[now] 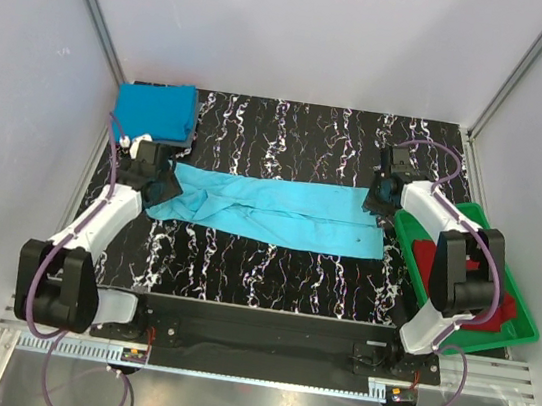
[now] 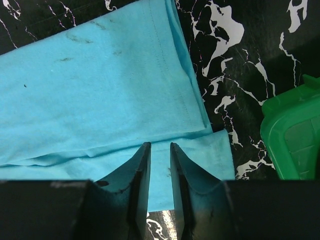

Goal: Fold and stack the t-shirts
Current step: Fold the tshirt

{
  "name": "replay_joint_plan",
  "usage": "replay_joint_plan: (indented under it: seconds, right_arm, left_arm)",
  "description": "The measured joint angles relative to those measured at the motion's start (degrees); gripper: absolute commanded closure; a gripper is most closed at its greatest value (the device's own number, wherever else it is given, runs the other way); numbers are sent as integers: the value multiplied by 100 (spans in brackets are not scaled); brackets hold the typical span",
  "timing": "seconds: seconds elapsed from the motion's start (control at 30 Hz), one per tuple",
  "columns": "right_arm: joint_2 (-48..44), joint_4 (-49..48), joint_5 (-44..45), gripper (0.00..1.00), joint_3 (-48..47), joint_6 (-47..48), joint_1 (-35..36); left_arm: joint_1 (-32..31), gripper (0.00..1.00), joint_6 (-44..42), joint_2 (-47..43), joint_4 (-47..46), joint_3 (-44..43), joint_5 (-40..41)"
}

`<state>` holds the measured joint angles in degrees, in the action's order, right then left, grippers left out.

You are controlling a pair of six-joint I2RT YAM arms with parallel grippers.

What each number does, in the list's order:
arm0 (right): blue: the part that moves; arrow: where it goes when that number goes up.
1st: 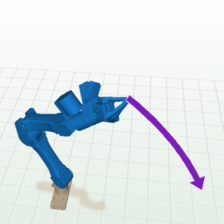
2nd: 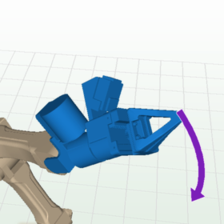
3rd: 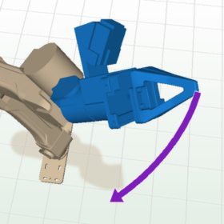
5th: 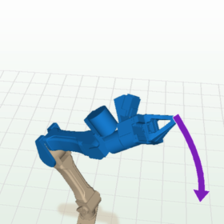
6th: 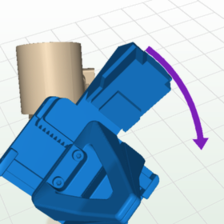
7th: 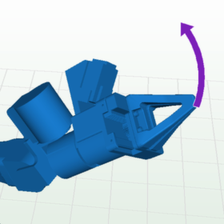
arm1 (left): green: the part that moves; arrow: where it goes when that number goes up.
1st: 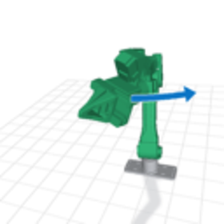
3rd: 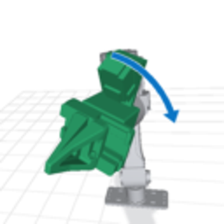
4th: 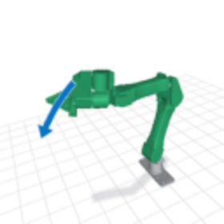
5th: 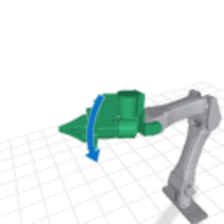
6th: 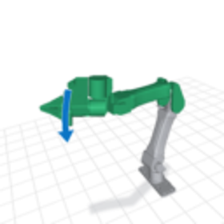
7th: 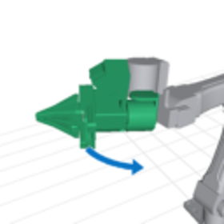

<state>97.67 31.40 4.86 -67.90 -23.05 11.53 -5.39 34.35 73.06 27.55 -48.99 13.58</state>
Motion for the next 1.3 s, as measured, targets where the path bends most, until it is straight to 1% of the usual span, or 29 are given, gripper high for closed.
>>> replay_joint_plan:
  seconds: [0.17, 0.3, 0.5, 0.57, 0.6, 0.67, 0.73, 0.87, 1.0, 1.1, 1.17, 1.3]
  right_arm:
    - [0, 15, -35, 71, 11, -13, 0]
    - [17, -28, -103, 71, 107, -15, 0]
    - [496, -96, -101, 72, 155, -15, 0]
    - [658, -136, -92, 73, 155, -13, -2]
    - [719, -149, -87, 73, 155, -15, -4]
    - [754, -179, -79, 75, 151, -33, -26]
    - [754, -190, -81, 75, 155, -103, -70]
    - [715, -315, -76, 75, 243, -304, -153]
    - [507, -531, -22, 75, 525, -494, -162]
    - [326, -577, 22, 75, 745, -608, -170]
    - [258, -564, 26, 75, 811, -649, -179]
    - [57, -455, 22, 74, 837, -684, -179]
  left_arm:
    - [267, 52, 205, 302, -68, 420, -291]
    - [396, 55, 339, 667, -70, 542, -387]
    - [396, 55, 459, 1110, -157, 553, -339]
    - [396, 58, 494, 1180, -195, 546, -267]
    - [400, 60, 511, 1182, -205, 549, -245]
    - [417, 63, 546, 1185, -216, 557, -216]
    - [479, 65, 638, 1172, -256, 597, -210]
    - [608, 64, 898, 951, -492, 841, -273]
    - [643, 62, 1152, 527, -675, 1244, -293]
    - [647, 62, 1285, 125, -529, 1504, -354]
    - [647, 60, 1333, -85, -293, 1580, -404]
    - [647, 58, 1228, -527, 168, 1434, -376]
